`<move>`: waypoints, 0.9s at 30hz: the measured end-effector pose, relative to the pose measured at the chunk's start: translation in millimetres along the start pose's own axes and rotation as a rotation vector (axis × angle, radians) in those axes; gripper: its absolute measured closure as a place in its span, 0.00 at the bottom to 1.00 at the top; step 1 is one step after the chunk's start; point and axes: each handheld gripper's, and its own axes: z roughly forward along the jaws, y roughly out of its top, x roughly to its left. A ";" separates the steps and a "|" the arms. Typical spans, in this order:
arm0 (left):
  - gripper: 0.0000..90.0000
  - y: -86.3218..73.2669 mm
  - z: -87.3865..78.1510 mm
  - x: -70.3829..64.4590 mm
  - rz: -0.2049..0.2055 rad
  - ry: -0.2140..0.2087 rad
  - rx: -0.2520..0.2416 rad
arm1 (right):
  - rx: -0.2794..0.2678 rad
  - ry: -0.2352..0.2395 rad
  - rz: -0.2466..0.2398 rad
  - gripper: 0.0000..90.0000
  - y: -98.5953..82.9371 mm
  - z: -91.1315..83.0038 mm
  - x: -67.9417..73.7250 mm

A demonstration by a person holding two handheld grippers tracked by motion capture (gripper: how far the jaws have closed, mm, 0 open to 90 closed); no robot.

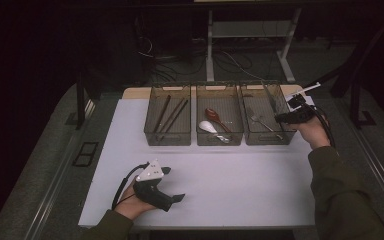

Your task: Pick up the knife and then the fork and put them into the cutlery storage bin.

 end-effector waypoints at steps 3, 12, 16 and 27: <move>0.00 0.0 -0.1 -0.1 -0.001 0.000 0.000 | 0.038 -0.011 -0.023 0.87 4.9 4.5 3.7; 0.00 -0.1 -0.6 -0.1 0.000 -0.002 -0.002 | 0.019 -0.016 -0.016 0.71 9.6 5.0 8.7; 0.00 -0.1 -0.4 -0.2 -0.001 -0.001 -0.002 | 0.003 0.000 0.006 0.58 8.5 3.6 8.0; 0.00 -0.5 -0.1 0.0 -0.002 0.001 0.002 | -0.119 0.036 0.020 0.42 3.8 -11.9 11.5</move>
